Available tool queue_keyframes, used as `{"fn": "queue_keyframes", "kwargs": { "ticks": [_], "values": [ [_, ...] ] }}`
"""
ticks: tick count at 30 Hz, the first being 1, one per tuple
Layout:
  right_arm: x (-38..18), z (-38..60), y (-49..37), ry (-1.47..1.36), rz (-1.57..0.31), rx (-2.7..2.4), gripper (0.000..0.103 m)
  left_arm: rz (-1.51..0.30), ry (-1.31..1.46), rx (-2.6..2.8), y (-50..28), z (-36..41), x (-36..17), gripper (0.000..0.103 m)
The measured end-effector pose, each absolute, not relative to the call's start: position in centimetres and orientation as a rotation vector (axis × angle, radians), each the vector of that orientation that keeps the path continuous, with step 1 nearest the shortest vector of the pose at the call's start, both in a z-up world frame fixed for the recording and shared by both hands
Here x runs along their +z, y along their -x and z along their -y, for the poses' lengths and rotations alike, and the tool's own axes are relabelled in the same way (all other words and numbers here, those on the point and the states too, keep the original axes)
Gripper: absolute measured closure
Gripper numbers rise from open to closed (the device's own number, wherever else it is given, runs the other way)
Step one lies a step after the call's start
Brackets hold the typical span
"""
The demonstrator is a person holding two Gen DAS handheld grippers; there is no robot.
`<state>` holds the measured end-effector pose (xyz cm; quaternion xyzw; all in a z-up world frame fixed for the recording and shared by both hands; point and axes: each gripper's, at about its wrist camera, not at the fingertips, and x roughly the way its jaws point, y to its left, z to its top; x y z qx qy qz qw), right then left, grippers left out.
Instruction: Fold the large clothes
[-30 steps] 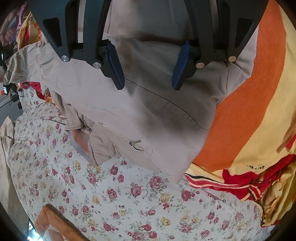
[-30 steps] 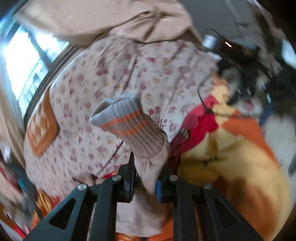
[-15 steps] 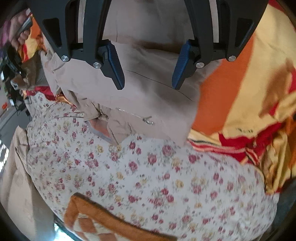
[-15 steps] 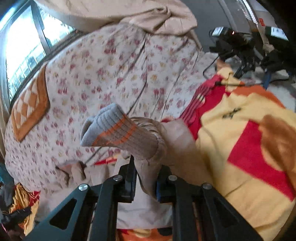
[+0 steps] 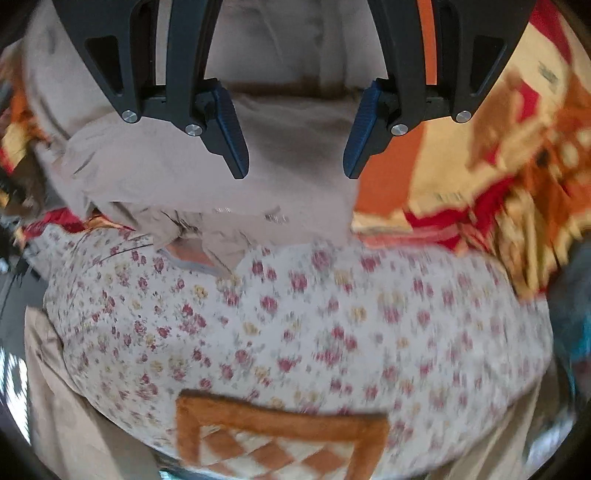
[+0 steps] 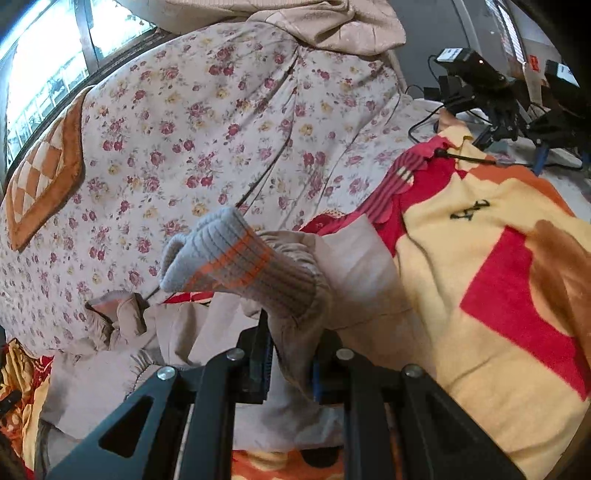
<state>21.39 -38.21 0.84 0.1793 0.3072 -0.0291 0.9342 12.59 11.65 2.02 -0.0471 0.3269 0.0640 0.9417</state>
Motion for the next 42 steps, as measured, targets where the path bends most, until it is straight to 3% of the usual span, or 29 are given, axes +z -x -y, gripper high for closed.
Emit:
{"fn": "queue_keyframes", "kwargs": {
  "ticks": [5, 16, 42],
  "values": [
    [0.6, 38.2, -21.5, -0.356, -0.63, -0.061, 0.087, -0.636, 0.031, 0.179, -12.5, -11.0, 2.2, 0.061],
    [0.6, 37.8, -21.7, -0.302, -0.662, -0.068, 0.087, -0.69, 0.311, 0.219, -12.8, -15.1, 0.5, 0.061],
    [0.5, 37.4, -21.9, -0.229, -0.725, -0.115, 0.087, -0.807, 0.26, 0.25, -13.9, -14.8, -1.1, 0.061]
  ]
}}
